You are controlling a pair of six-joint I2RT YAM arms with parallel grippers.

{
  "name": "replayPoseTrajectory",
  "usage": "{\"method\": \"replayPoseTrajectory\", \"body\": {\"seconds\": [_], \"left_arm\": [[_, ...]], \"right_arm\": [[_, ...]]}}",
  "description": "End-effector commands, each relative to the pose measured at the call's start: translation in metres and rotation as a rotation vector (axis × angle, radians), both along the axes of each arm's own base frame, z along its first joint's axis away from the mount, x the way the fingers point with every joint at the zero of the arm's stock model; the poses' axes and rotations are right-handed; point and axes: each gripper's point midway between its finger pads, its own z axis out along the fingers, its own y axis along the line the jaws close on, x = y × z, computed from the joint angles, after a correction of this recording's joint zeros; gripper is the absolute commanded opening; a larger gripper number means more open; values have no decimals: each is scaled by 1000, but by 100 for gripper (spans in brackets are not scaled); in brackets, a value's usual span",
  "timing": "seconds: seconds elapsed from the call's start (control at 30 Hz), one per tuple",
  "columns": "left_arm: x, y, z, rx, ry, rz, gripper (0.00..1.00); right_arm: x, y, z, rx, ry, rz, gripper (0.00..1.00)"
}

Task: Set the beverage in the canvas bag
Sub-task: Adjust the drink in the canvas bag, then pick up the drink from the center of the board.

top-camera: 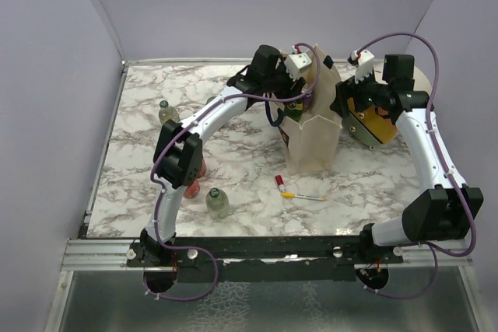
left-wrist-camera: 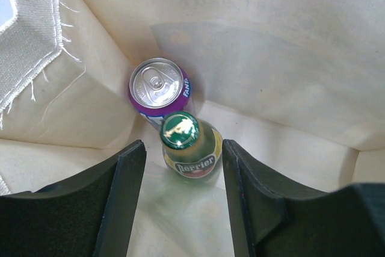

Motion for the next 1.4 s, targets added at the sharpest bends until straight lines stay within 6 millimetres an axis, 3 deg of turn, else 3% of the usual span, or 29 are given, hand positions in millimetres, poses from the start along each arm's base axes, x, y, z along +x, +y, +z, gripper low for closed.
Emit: {"method": "replayPoseTrajectory", "body": {"seconds": [0.0,0.13,0.3,0.43,0.57,0.7,0.97,1.13,1.37], "left_arm": [[-2,0,37,-51,-49,-23,58],[-2,2,60,-69,-91,-16,61],[-6,11,104,-100,-163,5,64],[-18,23,132,-111,-198,22,69],[-27,48,150,-96,-224,97,75],[-31,93,157,-56,-241,227,78],[-16,226,133,-61,-117,562,80],[-12,285,120,-61,-65,728,81],[-2,358,134,-127,-47,942,81]], "right_arm": [[1,2,22,2,-51,7,83],[4,4,33,16,-72,13,83],[13,18,64,40,-130,52,83],[16,41,87,16,-190,120,83],[13,75,103,4,-241,214,84],[4,110,111,18,-250,323,84],[-10,175,114,75,-264,499,85],[-18,229,92,86,-235,602,86],[-2,299,52,96,-197,676,89]]}}
